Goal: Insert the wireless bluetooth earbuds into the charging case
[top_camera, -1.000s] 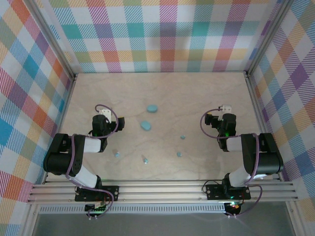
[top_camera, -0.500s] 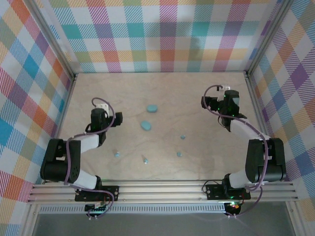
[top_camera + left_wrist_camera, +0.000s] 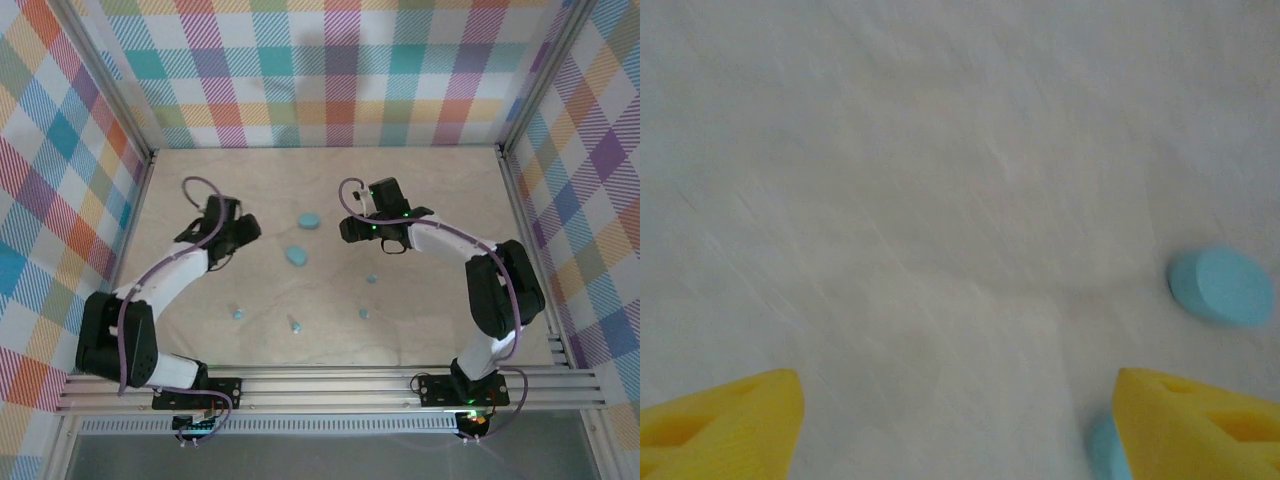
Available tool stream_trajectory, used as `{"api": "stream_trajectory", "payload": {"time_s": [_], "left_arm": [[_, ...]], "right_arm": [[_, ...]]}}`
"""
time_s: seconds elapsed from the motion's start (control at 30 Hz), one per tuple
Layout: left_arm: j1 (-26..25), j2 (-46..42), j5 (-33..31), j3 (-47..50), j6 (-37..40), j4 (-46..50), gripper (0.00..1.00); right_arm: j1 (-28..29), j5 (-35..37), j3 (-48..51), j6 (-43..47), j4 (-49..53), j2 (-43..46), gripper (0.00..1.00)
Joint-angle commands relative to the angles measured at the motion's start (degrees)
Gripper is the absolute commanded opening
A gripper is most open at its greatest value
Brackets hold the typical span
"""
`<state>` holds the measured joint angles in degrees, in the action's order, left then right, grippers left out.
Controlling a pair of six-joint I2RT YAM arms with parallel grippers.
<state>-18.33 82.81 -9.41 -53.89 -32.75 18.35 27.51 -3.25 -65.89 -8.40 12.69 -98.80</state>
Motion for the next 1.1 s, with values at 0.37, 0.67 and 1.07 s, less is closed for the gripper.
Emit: {"api": "stream_trajectory", "payload": {"time_s": [0.37, 0.67, 1.07], "left_arm": [[-17.8, 21.6, -3.2, -19.8, -16.3, 17.8, 0.68], [-17.9, 27.4, -3.2, -21.4, -18.1, 15.9, 0.57], [-17.9, 32.7, -3.8, -27.2, -16.4, 19.2, 0.57]], "right_arm": [[-0.6, 4.7, 10.2, -2.0, 4.4, 7.4, 0.72], [-0.6, 4.1, 12.3, -2.8, 2.6, 7.1, 0.73], [-0.6, 4.8, 13.5, -2.3, 2.6, 8.3, 0.73]]}}
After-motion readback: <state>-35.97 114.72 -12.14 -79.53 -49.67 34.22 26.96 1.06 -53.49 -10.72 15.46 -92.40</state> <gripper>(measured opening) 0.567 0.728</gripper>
